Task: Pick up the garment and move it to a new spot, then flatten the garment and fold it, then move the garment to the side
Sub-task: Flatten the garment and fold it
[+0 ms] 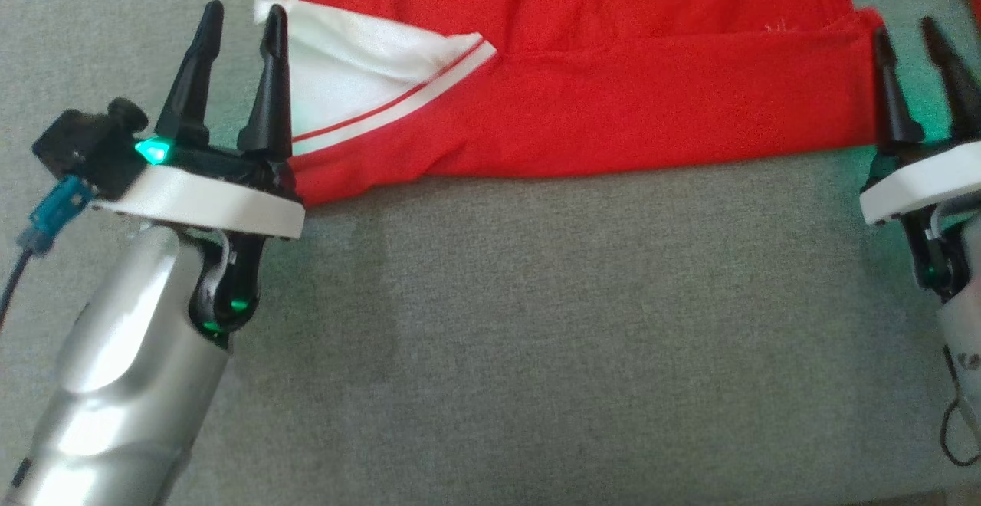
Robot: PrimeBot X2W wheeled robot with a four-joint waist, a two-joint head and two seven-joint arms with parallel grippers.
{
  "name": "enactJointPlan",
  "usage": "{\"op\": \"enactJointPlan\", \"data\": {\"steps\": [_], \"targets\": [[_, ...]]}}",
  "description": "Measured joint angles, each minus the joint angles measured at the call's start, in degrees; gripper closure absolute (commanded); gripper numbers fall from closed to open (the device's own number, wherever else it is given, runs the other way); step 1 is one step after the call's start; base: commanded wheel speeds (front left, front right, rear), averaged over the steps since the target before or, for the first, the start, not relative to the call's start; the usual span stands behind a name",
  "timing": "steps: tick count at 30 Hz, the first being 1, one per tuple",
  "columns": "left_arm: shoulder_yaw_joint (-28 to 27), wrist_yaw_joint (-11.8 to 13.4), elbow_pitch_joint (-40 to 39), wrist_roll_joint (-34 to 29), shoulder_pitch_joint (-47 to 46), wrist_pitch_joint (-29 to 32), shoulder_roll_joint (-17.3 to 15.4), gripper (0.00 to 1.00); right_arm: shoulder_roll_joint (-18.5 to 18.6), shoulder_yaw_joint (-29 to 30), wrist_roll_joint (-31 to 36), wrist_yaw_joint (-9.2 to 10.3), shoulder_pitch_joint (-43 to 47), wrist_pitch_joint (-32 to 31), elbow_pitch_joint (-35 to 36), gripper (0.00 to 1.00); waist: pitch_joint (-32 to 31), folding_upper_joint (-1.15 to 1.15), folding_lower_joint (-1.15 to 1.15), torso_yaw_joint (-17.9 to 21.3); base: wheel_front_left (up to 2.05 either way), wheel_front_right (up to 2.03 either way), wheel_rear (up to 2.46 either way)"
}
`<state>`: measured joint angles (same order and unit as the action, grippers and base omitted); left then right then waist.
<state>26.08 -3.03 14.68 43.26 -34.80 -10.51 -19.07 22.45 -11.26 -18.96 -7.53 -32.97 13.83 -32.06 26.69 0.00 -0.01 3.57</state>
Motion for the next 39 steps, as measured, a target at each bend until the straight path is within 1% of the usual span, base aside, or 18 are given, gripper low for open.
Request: {"op": "enactJointPlan", "data": {"steps": [1, 3, 5, 6, 8, 11, 14, 17, 20, 23, 24, 25, 26, 27, 28, 29, 34, 39], "targets": [[0.1, 0.1, -0.1, -1.1, 0.1, -0.7, -0.1, 0.0, 0.0, 0.0, -0.1, 0.0, -0.3, 0.3, -0.2, 0.0, 0.0, 0.0, 0.01, -0.1, 0.0, 0.0, 0.0], [0.3, 1.4, -0.7, -3.7, 0.5, -2.2, -0.2, 0.0, 0.0, 0.0, -0.1, 0.0, -0.6, 0.5, -0.1, 0.0, -0.1, 0.0, 0.0, -0.3, 0.0, 0.0, 0.0], [0.7, 3.3, -1.7, -6.9, 2.0, -3.0, -0.6, 0.0, 0.0, 0.1, -0.1, 0.0, -0.5, 0.5, 0.2, 0.0, -0.4, 0.0, 0.01, -0.5, 0.0, 0.0, 0.0], [1.0, 5.5, -2.4, -8.8, 5.1, -3.5, -0.6, 0.0, 0.0, 0.5, -0.1, 0.0, -0.3, 0.5, 1.3, 0.0, -0.7, 0.0, 0.01, -0.7, 0.0, 0.0, 0.0], [1.8, 7.3, -2.4, -10.3, 9.0, -3.7, -0.6, 0.0, -0.1, 1.1, -0.1, 0.0, -0.1, 0.5, 2.1, 0.0, -1.0, 0.0, 0.01, -0.8, 0.0, 0.0, 0.0], [2.1, 10.0, -1.4, -10.4, 13.8, -3.5, 0.1, 0.0, -0.1, 1.5, -0.1, 0.0, 1.2, 0.5, 2.9, 0.0, -1.6, 0.0, 0.02, -0.9, 0.0, 0.0, 0.0], [2.4, 12.3, 1.0, -10.4, 15.1, -0.5, 0.1, 0.0, -0.2, 1.8, -0.1, 0.0, 3.1, 0.5, 2.9, 0.0, -1.9, 0.0, 0.01, -1.0, 0.0, 0.0, 0.0], [2.9, 12.6, 1.7, -10.2, 14.7, 2.4, 0.1, 0.0, -0.3, 1.7, -0.1, 0.0, 3.3, 0.5, 2.9, 0.0, -2.1, 0.0, 0.02, -0.9, 0.0, 0.0, 0.0], [3.5, 12.6, 1.9, -10.0, 14.5, 3.1, -0.1, 0.0, -0.3, 1.7, -0.1, 0.0, 3.3, 0.5, 3.0, 0.0, -2.0, 0.0, 0.02, -0.7, 0.0, 0.0, 0.0], [4.3, 11.8, 2.0, -10.0, 13.8, 3.9, -0.1, 0.02, -0.3, 1.6, -0.2, 0.0, 3.3, 0.5, 3.0, 0.0, -1.9, 0.0, 0.02, -0.5, 0.0, 0.0, 0.0], [4.6, 11.4, 2.0, -10.0, 13.6, 4.0, -0.2, 0.21, -0.3, 1.6, -0.2, 0.0, 3.3, 0.5, 3.0, 0.0, -1.9, 0.0, 0.02, -0.5, 0.0, 0.0, 0.0], [5.0, 10.9, 2.0, -10.0, 13.5, 4.4, -0.3, 0.5, -0.3, 1.6, -0.2, 0.0, 3.3, 0.5, 3.0, 0.0, -1.9, 0.0, 0.02, -0.5, 0.0, 0.0, 0.0], [5.4, 10.2, 1.9, -10.0, 13.3, 4.6, -0.3, 0.65, -0.3, 1.6, -0.2, 0.0, 3.3, 0.5, 2.9, 0.0, -1.9, 0.0, 0.02, -0.5, 0.0, 0.0, 0.0], [5.9, 9.4, 1.9, -10.0, 13.1, 4.9, -0.3, 0.93, -0.3, 1.6, -0.2, 0.0, 3.3, 0.5, 2.9, 0.0, -2.0, 0.0, 0.01, -0.5, 0.0, 0.0, 0.0], [6.4, 8.9, 1.9, -10.0, 12.9, 5.0, -0.3, 1.0, -0.3, 1.6, -0.2, 0.0, 3.3, 0.5, 2.9, 0.0, -2.1, 0.0, 0.01, -0.5, 0.0, 0.0, 0.0], [6.9, 8.5, 1.8, -10.0, 12.8, 5.0, -0.3, 1.0, -0.3, 1.6, -0.2, 0.0, 3.3, 0.5, 2.8, 0.0, -2.2, 0.0, 0.01, -0.5, 0.0, 0.0, 0.0], [7.4, 8.5, 1.7, -10.0, 13.1, 4.8, -0.3, 1.0, -0.3, 1.6, -0.8, 0.0, 4.1, 0.5, 0.9, 0.0, -3.3, 0.0, 0.01, -1.0, 0.0, 0.0, 0.0], [7.2, 8.5, 0.0, -10.0, 15.0, 4.1, -1.7, 1.0, -0.4, 0.6, -2.6, 0.0, 5.9, 0.5, -5.1, 0.0, -4.3, 0.0, 0.01, -1.9, 0.0, 0.0, 0.0]]}}
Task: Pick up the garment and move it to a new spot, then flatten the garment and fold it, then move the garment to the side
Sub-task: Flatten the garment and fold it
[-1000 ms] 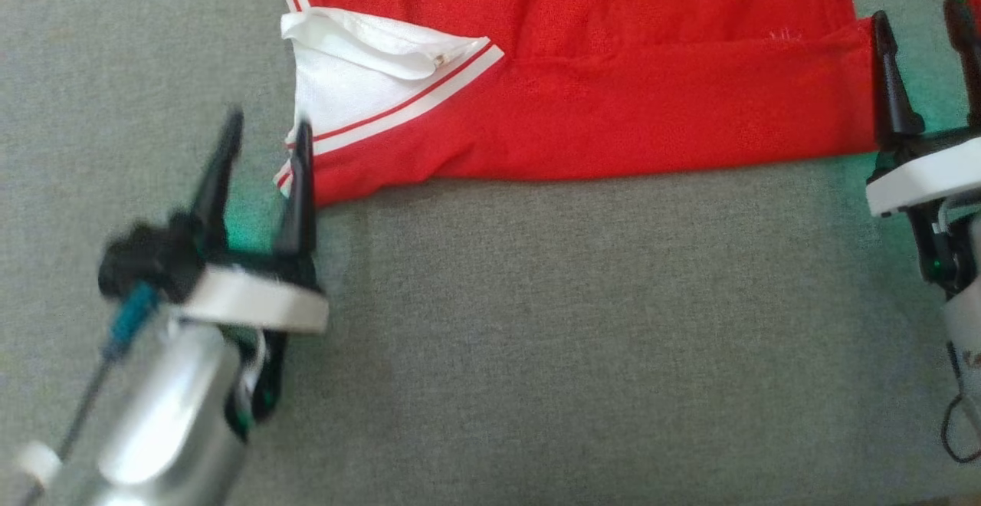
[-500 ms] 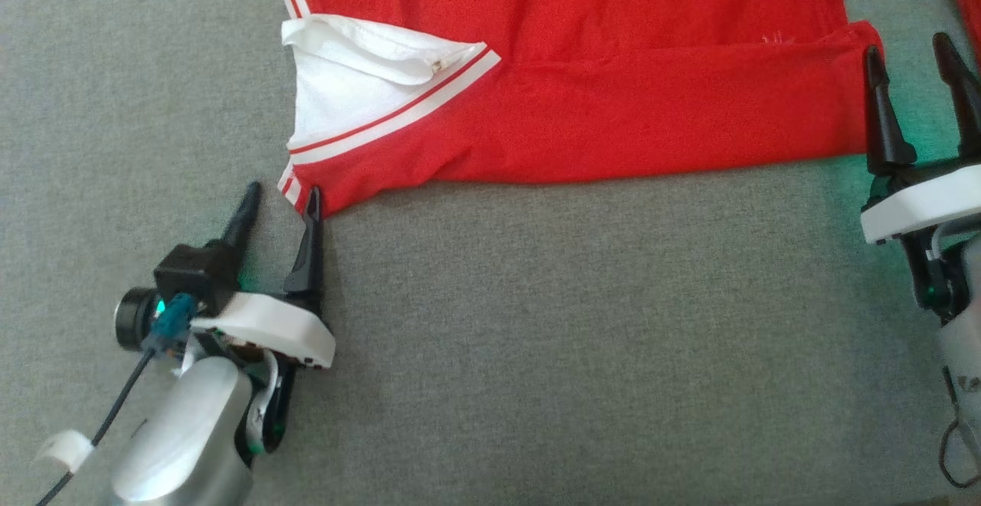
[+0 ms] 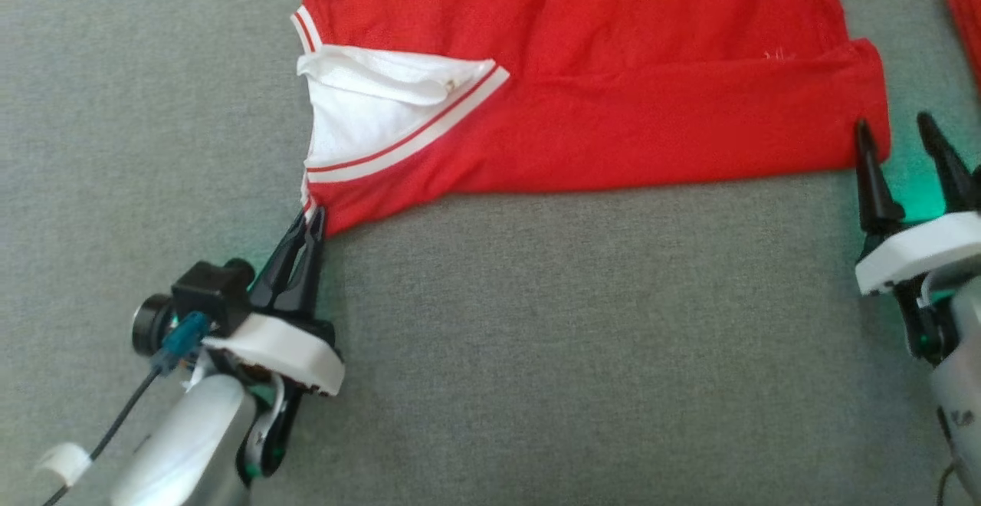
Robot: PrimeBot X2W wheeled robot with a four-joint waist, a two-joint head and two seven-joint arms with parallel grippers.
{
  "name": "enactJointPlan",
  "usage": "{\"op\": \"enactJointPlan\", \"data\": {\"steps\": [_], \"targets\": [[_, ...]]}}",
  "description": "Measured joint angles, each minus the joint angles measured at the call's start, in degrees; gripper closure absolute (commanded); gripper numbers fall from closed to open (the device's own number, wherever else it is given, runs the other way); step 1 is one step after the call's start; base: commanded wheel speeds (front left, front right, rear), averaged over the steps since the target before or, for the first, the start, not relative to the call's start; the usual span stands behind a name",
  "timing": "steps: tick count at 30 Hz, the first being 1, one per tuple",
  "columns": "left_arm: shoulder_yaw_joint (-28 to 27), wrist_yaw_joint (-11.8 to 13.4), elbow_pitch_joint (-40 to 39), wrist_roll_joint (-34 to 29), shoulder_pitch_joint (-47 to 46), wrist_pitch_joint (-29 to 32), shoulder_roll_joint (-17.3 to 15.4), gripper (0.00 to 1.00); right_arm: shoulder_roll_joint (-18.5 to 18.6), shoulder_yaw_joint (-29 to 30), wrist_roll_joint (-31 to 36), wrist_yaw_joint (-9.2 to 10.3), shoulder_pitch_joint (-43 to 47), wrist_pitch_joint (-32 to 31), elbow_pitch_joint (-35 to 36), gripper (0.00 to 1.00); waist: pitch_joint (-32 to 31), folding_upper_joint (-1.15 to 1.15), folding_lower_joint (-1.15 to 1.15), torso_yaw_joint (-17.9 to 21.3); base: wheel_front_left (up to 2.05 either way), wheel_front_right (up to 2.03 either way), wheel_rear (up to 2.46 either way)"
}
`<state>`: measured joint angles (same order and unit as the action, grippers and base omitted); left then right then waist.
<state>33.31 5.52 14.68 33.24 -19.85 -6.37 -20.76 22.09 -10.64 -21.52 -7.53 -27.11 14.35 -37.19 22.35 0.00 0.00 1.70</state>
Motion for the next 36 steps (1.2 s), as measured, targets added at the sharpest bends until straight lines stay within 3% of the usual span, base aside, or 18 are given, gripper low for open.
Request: {"op": "enactJointPlan", "data": {"steps": [8, 9, 11, 12, 25, 32, 36], "targets": [[-0.6, 0.4, -2.7, 0.1, 0.6, 0.0, -2.4, 1.0, -0.2, -4.0, -8.0, 0.0, -0.3, -3.7, -2.2, 0.0, -0.9, 0.0, 0.0, -0.9, 0.0, 0.0, 0.0], [-0.7, 0.4, -2.9, 0.1, 0.9, 0.0, -2.5, 1.0, -0.1, -4.8, -9.2, 0.0, -0.2, -4.4, -2.2, 0.13, -1.0, 0.0, 0.0, -0.9, 0.0, 0.0, 0.0], [-0.7, 0.4, -3.3, 0.1, 1.9, 0.0, -2.7, 1.0, 0.4, -6.3, -11.1, 0.0, -0.2, -5.7, -2.2, 0.66, -1.3, 0.0, 0.0, -1.0, 0.0, 0.0, 0.0], [-0.7, 0.5, -3.5, 0.1, 2.3, 0.0, -2.8, 1.0, 0.8, -6.9, -11.8, 0.0, -0.2, -6.2, -2.1, 1.0, -1.4, 0.0, 0.0, -1.0, 0.0, 0.0, 0.0], [0.1, 0.0, -5.9, 2.2, 7.8, 0.0, -4.1, 1.0, 7.5, -11.7, -17.4, -0.01, 5.4, -8.2, 2.1, 1.0, -5.8, 0.0, 0.0, -1.3, 0.0, 0.0, 0.0], [0.8, 0.6, -10.1, 4.8, 17.1, 0.8, -5.5, 1.0, 10.9, -10.3, -18.8, -0.01, 15.1, -10.9, 8.7, 1.0, -8.7, 0.0, 0.0, -0.4, 0.0, 0.0, 0.0], [1.4, 1.2, -12.3, 6.1, 21.8, 1.0, -6.1, 1.0, 11.0, -7.2, -18.6, -0.01, 21.3, -13.1, 12.3, 1.0, -10.2, 0.0, 0.01, 0.1, 0.0, 0.0, 0.0]]}}
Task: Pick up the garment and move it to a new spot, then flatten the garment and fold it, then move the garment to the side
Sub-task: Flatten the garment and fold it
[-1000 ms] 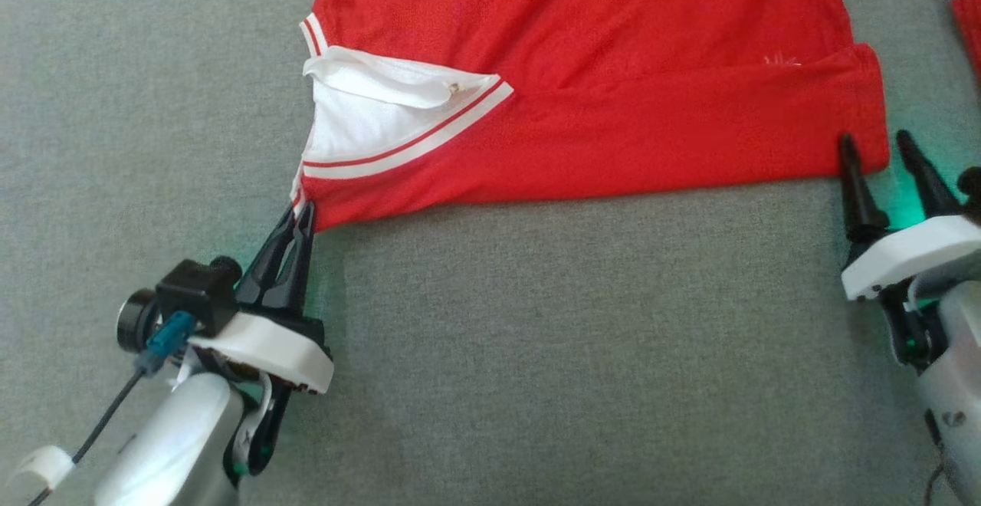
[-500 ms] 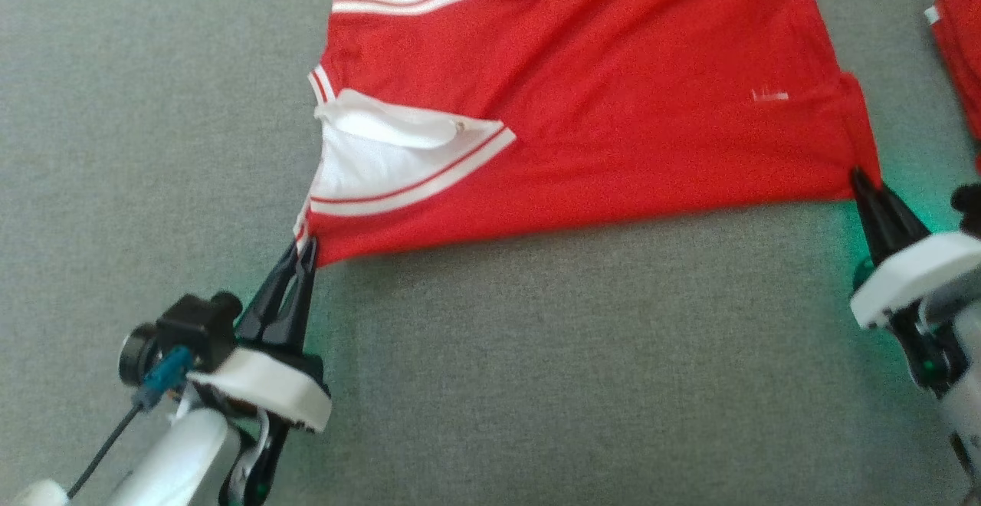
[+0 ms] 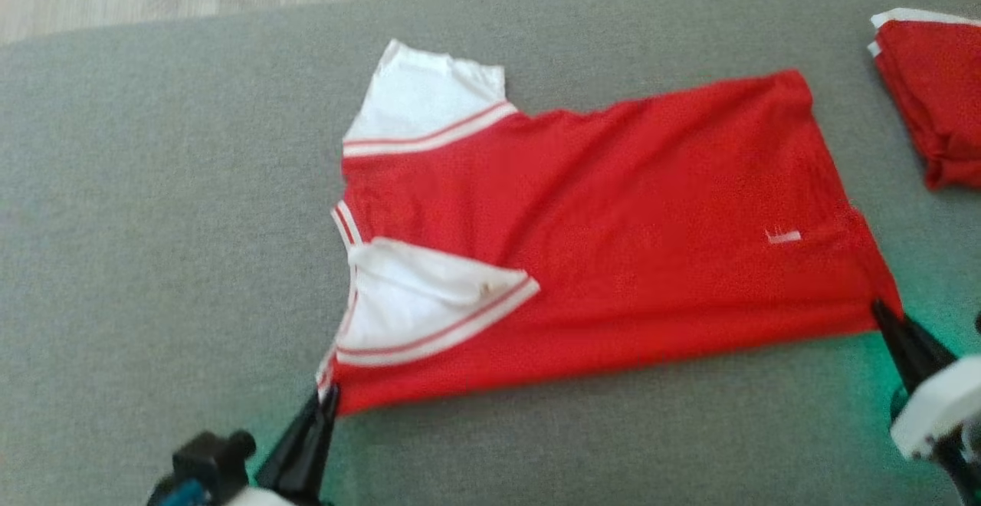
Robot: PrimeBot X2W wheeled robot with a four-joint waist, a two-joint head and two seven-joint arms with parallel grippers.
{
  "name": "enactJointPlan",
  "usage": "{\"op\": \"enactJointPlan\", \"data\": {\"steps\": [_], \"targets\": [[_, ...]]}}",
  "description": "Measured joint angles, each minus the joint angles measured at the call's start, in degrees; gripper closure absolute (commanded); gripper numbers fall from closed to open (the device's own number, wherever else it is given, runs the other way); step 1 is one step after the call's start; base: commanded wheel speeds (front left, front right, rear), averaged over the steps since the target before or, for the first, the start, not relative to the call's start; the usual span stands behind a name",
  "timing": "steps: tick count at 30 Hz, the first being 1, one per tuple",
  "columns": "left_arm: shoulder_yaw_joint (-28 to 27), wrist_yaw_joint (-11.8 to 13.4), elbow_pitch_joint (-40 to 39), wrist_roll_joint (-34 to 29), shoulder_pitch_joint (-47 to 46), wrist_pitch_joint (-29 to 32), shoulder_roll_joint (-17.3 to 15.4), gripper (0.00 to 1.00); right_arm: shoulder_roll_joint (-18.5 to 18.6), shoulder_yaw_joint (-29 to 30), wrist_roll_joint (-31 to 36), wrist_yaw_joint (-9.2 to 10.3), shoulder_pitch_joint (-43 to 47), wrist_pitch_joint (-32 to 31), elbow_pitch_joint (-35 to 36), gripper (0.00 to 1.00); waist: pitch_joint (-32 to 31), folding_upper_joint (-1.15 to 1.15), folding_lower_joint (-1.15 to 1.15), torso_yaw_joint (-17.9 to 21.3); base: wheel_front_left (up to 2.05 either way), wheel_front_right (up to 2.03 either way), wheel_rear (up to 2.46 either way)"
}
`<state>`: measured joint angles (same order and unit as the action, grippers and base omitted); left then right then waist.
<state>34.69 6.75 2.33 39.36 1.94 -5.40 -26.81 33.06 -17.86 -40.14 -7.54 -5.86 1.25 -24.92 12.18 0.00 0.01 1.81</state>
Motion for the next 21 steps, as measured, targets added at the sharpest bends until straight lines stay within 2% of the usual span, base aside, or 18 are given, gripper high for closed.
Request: {"op": "enactJointPlan", "data": {"steps": [3, 4, 5, 6, 9, 12, 16, 19, 21], "targets": [[0.6, 0.3, -1.1, 0.4, 1.8, 0.5, -0.2, 1.0, 0.0, 1.7, 0.4, 0.0, 3.0, -0.9, 1.6, 1.0, -0.4, 0.0, 0.0, 0.1, 0.0, 0.0, 0.0], [0.6, 0.3, -1.5, 0.5, 2.4, 0.8, -0.2, 1.0, 0.0, 2.5, 0.7, 0.0, 4.2, -1.1, 2.3, 0.75, -0.5, 0.0, 0.0, 0.2, 0.0, 0.0, 0.0], [0.7, 0.3, -1.6, 0.5, 2.7, 0.9, -0.2, 0.57, -0.2, 3.3, 1.0, 0.0, 5.1, -1.4, 3.0, 0.08, -0.5, 0.0, 0.0, 0.2, 0.0, 0.0, 0.0], [0.7, 0.4, -1.7, 0.5, 2.8, 0.9, -0.3, 0.0, -0.4, 4.0, 1.3, 0.0, 5.8, -1.9, 3.7, 0.0, -0.5, 0.0, -0.01, 0.2, 0.0, 0.0, 0.0], [0.6, 1.4, -1.6, 0.4, 2.6, 0.9, -0.6, 0.0, -1.6, 6.7, 3.2, 0.0, 6.1, -2.4, 4.8, 0.0, -0.6, 0.0, -0.01, 0.3, 0.0, 0.0, 0.0], [0.5, 1.4, -2.0, -0.4, 1.5, 1.9, -1.7, 0.0, -2.1, 8.6, 4.1, 0.0, 6.6, -2.8, 7.7, 0.0, -0.2, 0.0, -0.01, 0.5, 0.0, 0.0, 0.0], [-0.1, 1.1, -4.5, -2.1, -5.0, 3.9, -3.1, 0.0, -2.9, 10.4, 5.8, 0.0, 6.5, -2.2, 12.2, 0.0, 1.2, 0.0, -0.01, 0.6, 0.0, 0.0, 0.0], [-0.4, -1.7, -6.2, -3.5, -15.5, 8.0, -4.1, 0.0, -3.7, 11.4, 7.1, 0.0, 6.2, -1.7, 14.5, 0.0, 3.0, 0.0, -0.02, 0.6, 0.0, 0.0, 0.0], [0.1, -5.1, -5.7, -3.8, -24.5, 12.7, -4.4, 0.0, -4.3, 11.4, 7.9, 0.0, 5.3, -1.8, 16.0, 0.0, 4.6, 0.0, -0.02, 0.7, 0.0, 0.0, 0.0]]}}
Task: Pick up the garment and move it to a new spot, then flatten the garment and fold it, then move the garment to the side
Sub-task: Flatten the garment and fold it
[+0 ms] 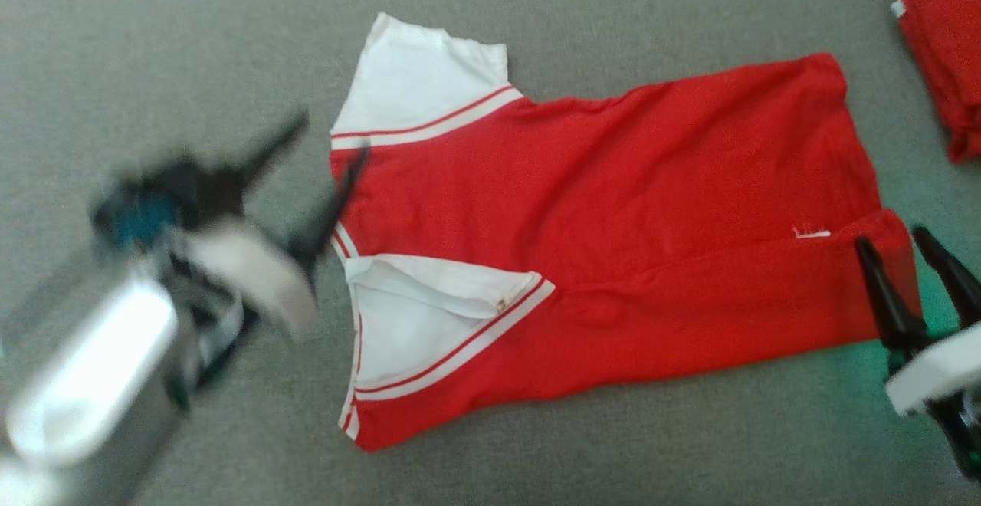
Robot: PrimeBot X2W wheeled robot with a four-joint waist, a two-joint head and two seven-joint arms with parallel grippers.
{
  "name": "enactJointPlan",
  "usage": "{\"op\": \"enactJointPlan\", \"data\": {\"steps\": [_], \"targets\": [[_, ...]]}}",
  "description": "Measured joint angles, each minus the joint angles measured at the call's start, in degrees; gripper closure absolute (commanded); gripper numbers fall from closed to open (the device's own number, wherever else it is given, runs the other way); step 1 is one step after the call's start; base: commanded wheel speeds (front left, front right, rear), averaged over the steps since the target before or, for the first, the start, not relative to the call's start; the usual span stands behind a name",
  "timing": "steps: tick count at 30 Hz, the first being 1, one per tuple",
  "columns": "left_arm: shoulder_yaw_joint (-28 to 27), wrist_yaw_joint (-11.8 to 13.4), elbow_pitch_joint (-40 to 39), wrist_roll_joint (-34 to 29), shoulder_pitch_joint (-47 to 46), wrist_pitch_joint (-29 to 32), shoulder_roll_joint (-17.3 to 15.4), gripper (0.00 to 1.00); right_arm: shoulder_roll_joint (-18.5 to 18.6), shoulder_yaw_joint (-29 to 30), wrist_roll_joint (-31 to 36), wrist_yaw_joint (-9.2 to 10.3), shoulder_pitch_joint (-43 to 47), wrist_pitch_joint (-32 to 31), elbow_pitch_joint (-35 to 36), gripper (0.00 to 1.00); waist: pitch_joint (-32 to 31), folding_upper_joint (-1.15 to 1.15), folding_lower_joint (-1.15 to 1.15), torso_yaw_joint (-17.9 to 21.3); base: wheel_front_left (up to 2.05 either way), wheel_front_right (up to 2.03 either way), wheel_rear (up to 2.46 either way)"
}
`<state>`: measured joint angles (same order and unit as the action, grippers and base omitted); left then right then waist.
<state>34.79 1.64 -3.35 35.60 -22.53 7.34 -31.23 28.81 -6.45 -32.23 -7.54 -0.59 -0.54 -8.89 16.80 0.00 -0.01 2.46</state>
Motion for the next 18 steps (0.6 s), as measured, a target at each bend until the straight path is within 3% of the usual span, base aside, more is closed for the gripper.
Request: {"op": "enactJointPlan", "data": {"steps": [3, 5, 11, 18], "targets": [[0.4, -5.7, 6.3, 1.5, -17.0, 10.3, -0.2, 0.0, -1.0, -2.0, 1.2, 0.0, -4.7, -1.1, 2.2, 0.0, 3.4, 0.0, -0.01, 0.9, 0.0, 0.0, 0.0], [0.8, -7.1, 10.8, 2.8, -23.6, 15.7, -0.2, 0.0, -1.2, -3.7, 1.3, 0.0, -7.6, -1.2, 2.7, 0.0, 4.8, 0.0, -0.02, 2.1, 0.0, 0.0, 0.0], [2.7, -8.3, 22.1, 6.9, -34.9, 29.4, -0.5, 0.0, -1.7, -7.3, 1.6, 0.01, -12.4, 0.0, 2.1, 0.0, 8.1, 0.0, -0.01, 7.3, 0.0, 0.0, 0.0], [4.6, -8.8, 29.4, 7.7, -39.8, 36.2, -3.8, 0.0, -3.1, -9.7, 1.5, 0.0, -14.6, 2.9, -1.1, 0.0, 11.5, 0.0, -0.01, 13.4, 0.0, 0.0, 0.0]]}}
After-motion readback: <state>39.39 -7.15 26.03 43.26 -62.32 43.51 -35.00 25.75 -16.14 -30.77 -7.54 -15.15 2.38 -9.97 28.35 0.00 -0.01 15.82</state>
